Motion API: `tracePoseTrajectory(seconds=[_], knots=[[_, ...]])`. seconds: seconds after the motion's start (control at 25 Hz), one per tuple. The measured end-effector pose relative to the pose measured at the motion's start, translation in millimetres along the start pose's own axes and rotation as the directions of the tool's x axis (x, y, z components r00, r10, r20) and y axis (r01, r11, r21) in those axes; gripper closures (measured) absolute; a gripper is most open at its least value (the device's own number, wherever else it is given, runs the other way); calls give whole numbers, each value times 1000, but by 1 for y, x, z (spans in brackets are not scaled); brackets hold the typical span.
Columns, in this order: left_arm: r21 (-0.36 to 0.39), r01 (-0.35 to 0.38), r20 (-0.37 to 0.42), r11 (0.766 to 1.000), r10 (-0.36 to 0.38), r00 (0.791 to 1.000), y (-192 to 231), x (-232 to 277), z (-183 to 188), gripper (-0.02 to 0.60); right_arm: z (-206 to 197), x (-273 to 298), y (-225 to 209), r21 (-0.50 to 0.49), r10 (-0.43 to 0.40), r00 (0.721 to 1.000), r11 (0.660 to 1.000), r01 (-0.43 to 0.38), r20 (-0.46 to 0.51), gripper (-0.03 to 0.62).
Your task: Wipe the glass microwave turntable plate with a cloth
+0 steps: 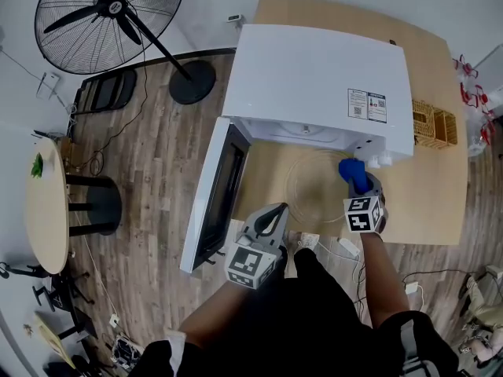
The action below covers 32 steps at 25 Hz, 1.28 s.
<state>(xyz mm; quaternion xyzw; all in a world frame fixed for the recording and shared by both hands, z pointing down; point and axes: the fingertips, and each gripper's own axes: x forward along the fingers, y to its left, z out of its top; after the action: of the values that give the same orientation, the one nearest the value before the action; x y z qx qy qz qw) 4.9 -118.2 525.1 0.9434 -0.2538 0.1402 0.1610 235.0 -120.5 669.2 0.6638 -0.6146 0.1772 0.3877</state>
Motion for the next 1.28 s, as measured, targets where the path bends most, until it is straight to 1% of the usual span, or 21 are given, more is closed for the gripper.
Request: tracePoseTrajectory(seconds=[0.12, 0.2, 0.36, 0.52, 0.6, 0.68, 0.76, 0.88, 1.0, 1.12, 1.28], knots=[[1, -3, -5, 1000, 3, 1000, 1, 1, -2, 580, 23, -14, 16, 9, 43, 996, 999, -44, 76, 482], [-3, -4, -8, 1000, 4, 1000, 1, 3, -3, 580, 37, -23, 34, -3, 88, 989, 996, -89, 118, 482], [-7, -3, -6, 1000, 3, 1000, 0, 4, -3, 580, 57, -42, 77, -53, 204, 963, 979, -197, 175, 481], [-4, -15, 1, 1000, 15, 1000, 4, 3, -1, 580, 53, -52, 124, -72, 320, 933, 947, -313, 162, 480], [-5, -26, 1, 1000, 26, 1000, 7, 2, -2, 580, 43, -57, 150, -86, 378, 916, 925, -370, 133, 480], [-9, -34, 0, 999, 34, 999, 9, 0, -4, 580, 33, -62, 171, -113, 415, 904, 908, -404, 103, 480], [-6, -38, -1, 999, 38, 999, 10, -1, -3, 580, 25, -62, 183, -125, 428, 901, 900, -417, 74, 480], [7, -37, 4, 999, 37, 999, 9, 0, -1, 580, 15, -57, 188, -149, 424, 905, 898, -415, 35, 480], [9, -32, 7, 999, 32, 999, 6, 1, -1, 580, 11, -55, 187, -163, 420, 907, 897, -410, 32, 480], [8, -27, 2, 1000, 27, 1000, 4, 1, -2, 580, 10, -55, 183, -136, 415, 909, 904, -406, 38, 480], [13, -19, 3, 1000, 19, 1000, 1, 4, 0, 580, 3, -55, 167, -140, 379, 925, 918, -371, 35, 480]])
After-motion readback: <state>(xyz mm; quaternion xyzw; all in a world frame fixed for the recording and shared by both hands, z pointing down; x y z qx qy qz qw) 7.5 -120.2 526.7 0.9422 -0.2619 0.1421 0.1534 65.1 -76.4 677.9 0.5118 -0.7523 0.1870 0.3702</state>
